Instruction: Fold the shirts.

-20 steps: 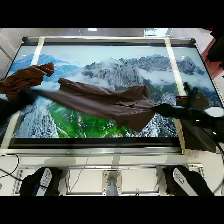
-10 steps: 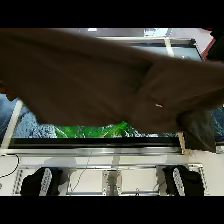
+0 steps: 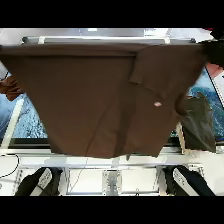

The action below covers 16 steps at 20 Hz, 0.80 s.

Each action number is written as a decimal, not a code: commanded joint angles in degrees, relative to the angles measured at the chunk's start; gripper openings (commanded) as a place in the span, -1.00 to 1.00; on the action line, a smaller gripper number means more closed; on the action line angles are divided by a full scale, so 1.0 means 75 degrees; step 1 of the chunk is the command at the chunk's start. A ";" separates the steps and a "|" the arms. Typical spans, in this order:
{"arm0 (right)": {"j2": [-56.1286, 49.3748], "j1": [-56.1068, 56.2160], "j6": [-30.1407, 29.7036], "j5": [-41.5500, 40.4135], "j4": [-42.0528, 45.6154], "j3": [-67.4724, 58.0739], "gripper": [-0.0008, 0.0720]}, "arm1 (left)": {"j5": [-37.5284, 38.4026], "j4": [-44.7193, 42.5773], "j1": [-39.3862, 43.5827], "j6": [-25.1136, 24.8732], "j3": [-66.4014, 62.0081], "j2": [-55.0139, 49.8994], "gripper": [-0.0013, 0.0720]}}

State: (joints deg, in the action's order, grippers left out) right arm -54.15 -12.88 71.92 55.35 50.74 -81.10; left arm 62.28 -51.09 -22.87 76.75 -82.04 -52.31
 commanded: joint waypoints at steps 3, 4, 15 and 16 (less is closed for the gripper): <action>-0.3348 0.1052 -0.0764 -0.1352 -0.0481 -0.0050 -0.90 | -0.1507 -0.1064 0.1457 0.0003 0.0455 -0.2646 -0.94; -0.3789 0.1218 -0.0772 -0.1886 -0.0481 -0.0050 -0.90 | -0.1947 -0.1186 0.1696 0.0061 0.0455 -0.3104 -0.94; -0.5045 0.1285 -0.0769 -0.1364 0.1539 0.0087 -0.90 | -0.1609 -0.2777 0.1906 0.1058 0.0510 -0.4511 -0.94; -0.5047 0.1285 -0.0769 -0.1227 0.1536 0.0277 -0.90 | -0.1215 -0.3048 0.1906 0.1061 0.0670 -0.4546 -0.94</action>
State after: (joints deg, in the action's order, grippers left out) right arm -91.39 -3.31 66.22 41.43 57.78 -80.60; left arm 44.82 -67.16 -8.71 84.09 -78.22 -85.27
